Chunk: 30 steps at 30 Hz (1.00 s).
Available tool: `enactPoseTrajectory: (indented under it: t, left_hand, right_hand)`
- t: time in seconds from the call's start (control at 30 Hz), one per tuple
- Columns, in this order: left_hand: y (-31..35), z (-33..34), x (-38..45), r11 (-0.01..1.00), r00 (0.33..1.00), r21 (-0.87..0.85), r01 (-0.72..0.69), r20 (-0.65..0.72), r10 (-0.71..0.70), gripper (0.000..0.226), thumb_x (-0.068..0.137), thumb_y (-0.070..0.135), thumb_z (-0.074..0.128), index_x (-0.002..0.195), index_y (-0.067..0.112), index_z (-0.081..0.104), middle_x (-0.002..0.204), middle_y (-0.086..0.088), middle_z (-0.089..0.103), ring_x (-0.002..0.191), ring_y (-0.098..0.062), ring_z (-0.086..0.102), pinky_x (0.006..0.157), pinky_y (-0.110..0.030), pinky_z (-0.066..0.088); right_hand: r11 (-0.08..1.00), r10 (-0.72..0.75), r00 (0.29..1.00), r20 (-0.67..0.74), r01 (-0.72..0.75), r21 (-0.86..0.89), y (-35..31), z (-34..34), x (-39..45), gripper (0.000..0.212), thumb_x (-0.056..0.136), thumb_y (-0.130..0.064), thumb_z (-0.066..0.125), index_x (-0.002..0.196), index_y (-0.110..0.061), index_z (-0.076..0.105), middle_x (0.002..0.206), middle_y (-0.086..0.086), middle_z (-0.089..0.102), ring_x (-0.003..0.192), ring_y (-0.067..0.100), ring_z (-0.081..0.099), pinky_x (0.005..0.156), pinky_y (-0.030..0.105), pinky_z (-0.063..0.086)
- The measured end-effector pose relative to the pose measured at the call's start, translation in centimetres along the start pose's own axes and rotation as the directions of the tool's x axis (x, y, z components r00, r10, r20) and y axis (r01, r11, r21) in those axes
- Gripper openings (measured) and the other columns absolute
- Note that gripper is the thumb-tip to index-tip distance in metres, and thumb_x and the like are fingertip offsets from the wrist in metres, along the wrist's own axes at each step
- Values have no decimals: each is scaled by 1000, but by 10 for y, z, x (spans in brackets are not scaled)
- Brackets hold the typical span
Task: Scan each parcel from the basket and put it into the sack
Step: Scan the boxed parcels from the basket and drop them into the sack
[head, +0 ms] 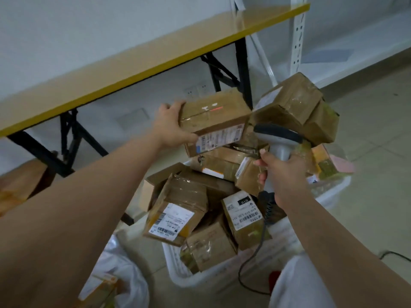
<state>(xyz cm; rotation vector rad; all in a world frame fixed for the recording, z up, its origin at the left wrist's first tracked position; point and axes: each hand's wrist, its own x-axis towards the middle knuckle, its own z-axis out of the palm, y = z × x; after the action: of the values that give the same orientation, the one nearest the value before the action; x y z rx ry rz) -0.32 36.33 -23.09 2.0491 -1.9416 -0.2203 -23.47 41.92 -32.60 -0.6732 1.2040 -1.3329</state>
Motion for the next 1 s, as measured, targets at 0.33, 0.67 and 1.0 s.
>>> enactPoseTrajectory:
  t: [0.33,0.67,1.0]
  left_hand:
    - [-51,-72,-138,631,902,-675,382,123,-414,62,79,44,77,123,7,54,107,-10,70,85,-17,70,53,-23,56]
    - [-105,-80,-232,241,798,-922,304,108,-592,40,82,12,76,113,-6,60,103,-17,70,90,-23,68,74,-28,59]
    - [-138,-29,-264,-135,737,-986,99,164,-656,67,78,4,79,133,7,40,120,-16,65,99,-24,71,91,-36,57]
  right_hand:
    - [996,-32,981,194,47,-76,-40,49,-108,11,91,-20,67,90,-12,59,72,4,66,49,14,50,54,30,48]
    - [983,60,879,473,29,-179,-71,105,-187,19,89,-20,70,97,-7,59,60,2,62,40,11,46,44,25,43]
    - [966,182,814,552,-44,-253,-55,131,-215,28,86,-16,73,104,-4,56,59,3,53,37,9,42,38,22,40]
